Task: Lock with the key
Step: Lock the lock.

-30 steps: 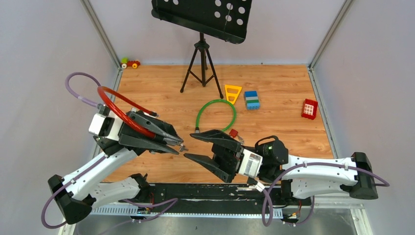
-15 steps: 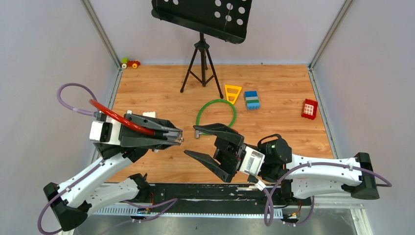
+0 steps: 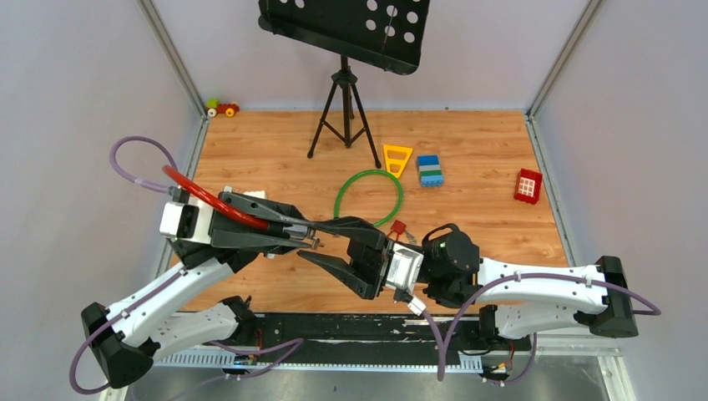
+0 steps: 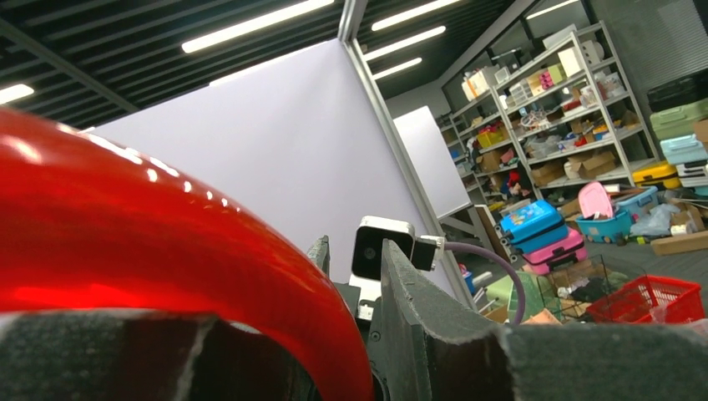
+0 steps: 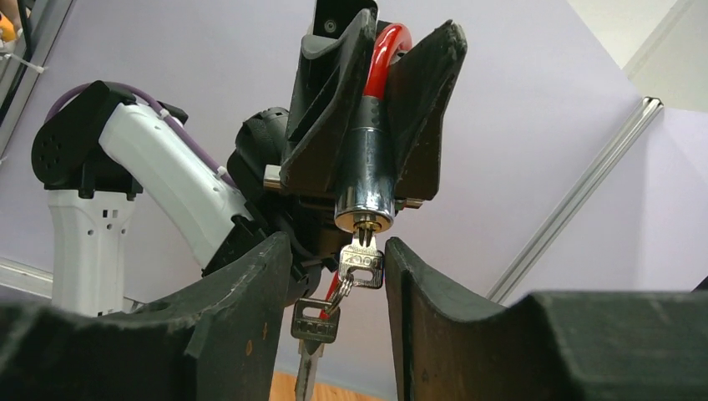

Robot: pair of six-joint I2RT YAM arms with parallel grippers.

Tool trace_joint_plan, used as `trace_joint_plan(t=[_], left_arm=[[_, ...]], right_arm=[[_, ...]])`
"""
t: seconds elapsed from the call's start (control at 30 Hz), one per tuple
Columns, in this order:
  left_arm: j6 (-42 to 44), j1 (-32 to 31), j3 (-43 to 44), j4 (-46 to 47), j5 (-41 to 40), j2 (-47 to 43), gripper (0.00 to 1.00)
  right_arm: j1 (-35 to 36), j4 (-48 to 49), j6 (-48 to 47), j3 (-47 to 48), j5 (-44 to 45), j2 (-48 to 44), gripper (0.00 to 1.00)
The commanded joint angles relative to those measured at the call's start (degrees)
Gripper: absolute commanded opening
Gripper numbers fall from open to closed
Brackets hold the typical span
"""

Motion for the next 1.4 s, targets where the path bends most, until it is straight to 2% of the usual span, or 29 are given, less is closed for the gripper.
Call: trace_joint_plan(t=[0.0, 0.43, 0.57, 0.6, 0.63, 0.7, 0.77, 0.87, 1.03, 1.3, 1.37], left_arm=[[-0.74, -0.26, 0.56, 2.85, 0.12, -0.83, 0.0], [-0.63, -0.25, 0.48, 2.56, -0.19, -0.67, 0.0], [-0.82, -0.26, 0.44, 2.5, -0.16, -0.45, 0.0], [-0.94, -0.26, 0.4, 2.5, -0.17, -0.39, 0.0], [-0.99, -0.26, 0.4, 2.45, -0.19, -0.36, 0.0], [-1.09, -0.26, 0.33, 2.41, -0.21, -0.41, 0.0], [-1.09, -0.25, 0.3, 2.34, -0.29, -0.33, 0.0], [-1.15, -0.26, 0.26, 2.23, -0.4, -0.22, 0.0], [-1.18, -0.26, 0.24, 2.26, -0.49, -0.17, 0.0], [-1.43, -0.26, 0.3, 2.28, -0.75, 0.08, 0.0], [-1.44, -0.26, 0.31, 2.23, -0.66, 0.17, 0.0]], right_arm=[[0.39, -0.43, -0.34, 1.06, 1.02, -0.17, 0.43], [0.7, 3.5, -7.75, -1.76, 7.44, 0.38, 0.22], [1.27, 5.37, -9.68, -2.46, 8.43, 0.53, 0.19], [1.4, 6.05, -9.95, -2.67, 8.53, 0.45, 0.19], [1.49, 6.47, -10.31, -2.82, 8.63, 0.4, 0.24], [1.89, 7.59, -11.03, -3.34, 8.87, 0.4, 0.41], [2.24, 9.03, -11.95, -3.97, 9.0, 0.39, 0.47], [2.97, 9.77, -13.64, -4.26, 9.05, 0.49, 0.47], [4.2, 10.54, -16.71, -4.5, 9.48, 0.58, 0.41], [5.27, 11.45, -20.75, -4.2, 10.52, 1.37, 0.41], [5.34, 11.4, -21.45, -3.92, 10.56, 1.88, 0.37]])
